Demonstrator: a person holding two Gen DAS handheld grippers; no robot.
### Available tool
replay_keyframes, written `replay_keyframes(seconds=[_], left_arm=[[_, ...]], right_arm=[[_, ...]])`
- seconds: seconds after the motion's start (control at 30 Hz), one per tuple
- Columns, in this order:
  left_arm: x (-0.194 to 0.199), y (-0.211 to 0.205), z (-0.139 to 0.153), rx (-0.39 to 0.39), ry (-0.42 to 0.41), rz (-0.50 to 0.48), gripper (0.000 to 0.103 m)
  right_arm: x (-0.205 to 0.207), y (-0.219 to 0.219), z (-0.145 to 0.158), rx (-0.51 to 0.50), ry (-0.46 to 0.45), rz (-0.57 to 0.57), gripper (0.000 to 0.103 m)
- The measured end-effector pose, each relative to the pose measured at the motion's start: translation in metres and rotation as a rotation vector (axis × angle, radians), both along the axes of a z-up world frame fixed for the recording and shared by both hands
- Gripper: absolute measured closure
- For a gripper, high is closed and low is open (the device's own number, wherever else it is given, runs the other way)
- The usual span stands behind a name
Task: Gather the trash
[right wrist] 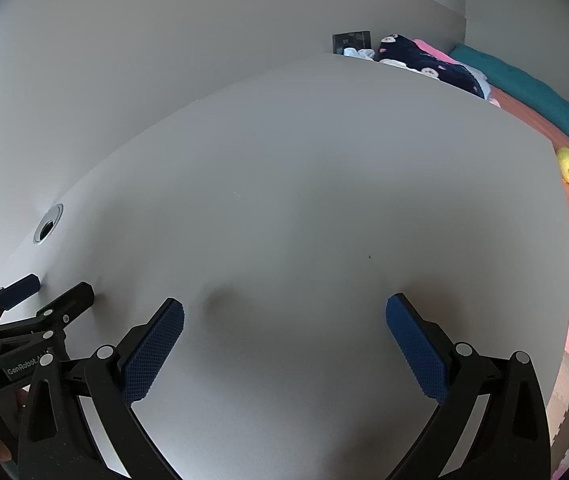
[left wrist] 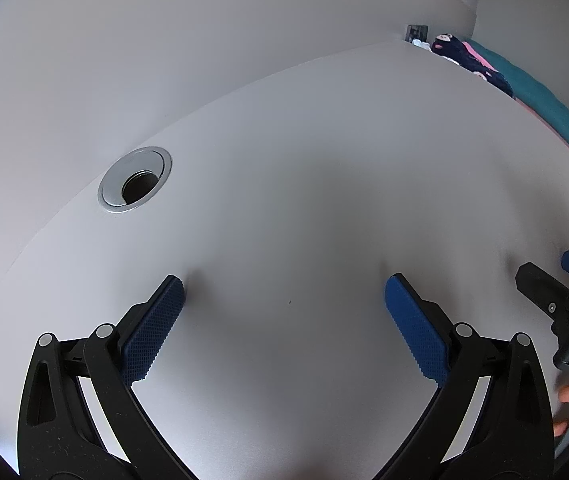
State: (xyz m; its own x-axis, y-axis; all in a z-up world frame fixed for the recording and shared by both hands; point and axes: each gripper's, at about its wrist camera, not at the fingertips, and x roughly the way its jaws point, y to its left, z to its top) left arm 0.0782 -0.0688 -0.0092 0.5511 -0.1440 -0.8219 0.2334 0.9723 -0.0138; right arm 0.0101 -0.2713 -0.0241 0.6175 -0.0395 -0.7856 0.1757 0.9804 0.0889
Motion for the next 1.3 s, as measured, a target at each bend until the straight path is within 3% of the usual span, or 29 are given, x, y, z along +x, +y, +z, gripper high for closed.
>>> replay_keyframes(seconds=[0.27,1.3], left_arm=[[-0.0025,0.0011,-0.0002,0.000,0.000,-0.004,0.006],[0.0001,0.0004,0.0014,0.000,0.001,-0.005,0.006]], right_arm=[[0.0018,0.0094,-0.0059,-0.090,0.042,-0.012,0.002],[-0.0007,0.0101,-0.0055,-0.087,0.042,-0.014,0.002]])
